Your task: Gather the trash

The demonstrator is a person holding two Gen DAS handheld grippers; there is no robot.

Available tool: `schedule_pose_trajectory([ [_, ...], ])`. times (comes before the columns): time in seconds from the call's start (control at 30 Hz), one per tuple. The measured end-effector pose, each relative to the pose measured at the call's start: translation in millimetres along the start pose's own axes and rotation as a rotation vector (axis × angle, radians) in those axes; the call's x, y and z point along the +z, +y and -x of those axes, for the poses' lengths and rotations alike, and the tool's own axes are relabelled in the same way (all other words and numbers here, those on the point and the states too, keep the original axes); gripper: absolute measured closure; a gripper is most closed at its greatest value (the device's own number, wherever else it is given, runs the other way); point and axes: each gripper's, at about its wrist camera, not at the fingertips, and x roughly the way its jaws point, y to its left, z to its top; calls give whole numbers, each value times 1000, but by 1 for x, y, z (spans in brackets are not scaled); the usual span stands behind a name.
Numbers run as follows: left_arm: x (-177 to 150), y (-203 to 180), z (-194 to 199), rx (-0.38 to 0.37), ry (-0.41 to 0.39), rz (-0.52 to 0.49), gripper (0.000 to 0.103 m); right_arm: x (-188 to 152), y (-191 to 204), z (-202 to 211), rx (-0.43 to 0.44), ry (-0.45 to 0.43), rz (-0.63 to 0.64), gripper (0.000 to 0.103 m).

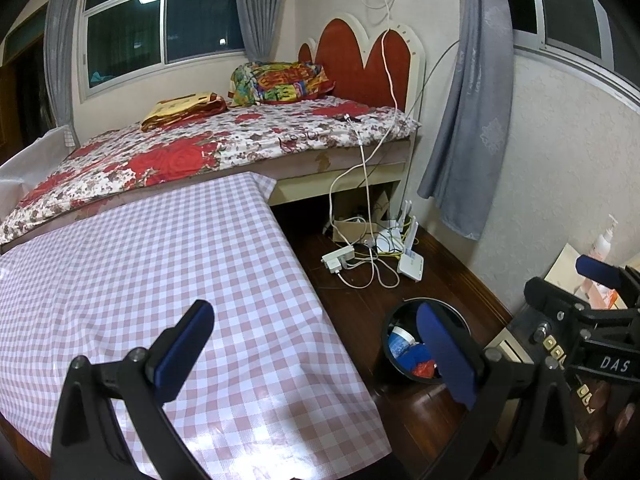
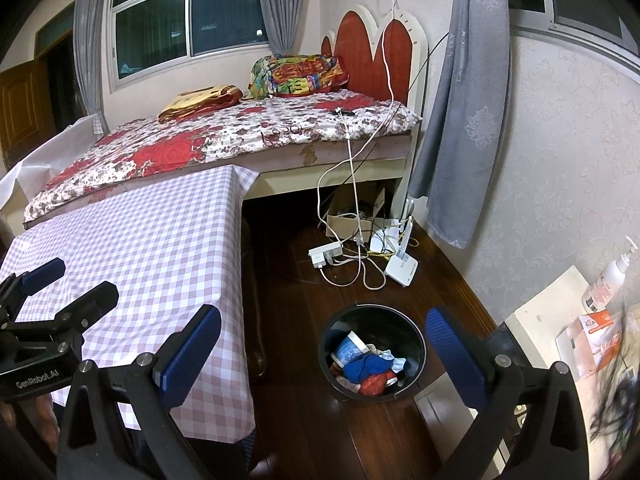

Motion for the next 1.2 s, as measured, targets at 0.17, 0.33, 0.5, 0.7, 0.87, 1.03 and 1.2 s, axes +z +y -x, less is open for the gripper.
schedule_pose_trajectory([
  [0.17, 1, 0, -2, -6, 9, -7, 1, 0, -1, 0, 1, 0, 1, 0],
  [0.33, 2, 0, -2, -13, 10, -12, 1, 0, -1, 0, 0, -1, 1, 0],
  [0.5, 2, 0, -2, -16, 11, -14, 1, -1, -1, 0, 2, -1, 0, 0],
  [0.7, 1, 2, -3, -19, 15, -13, 1, -1, 0, 0, 1, 0, 0, 0],
  [0.87, 1, 1, -3, -20, 19, -18, 1, -1, -1, 0, 1, 0, 0, 0],
  [1.03, -2, 2, -5, -31, 20, -24, 1, -1, -1, 0, 1, 1, 1, 0],
  [1.2, -6, 7, -12, -23, 30, -13, 1, 3, -4, 0, -5, 5, 2, 0],
])
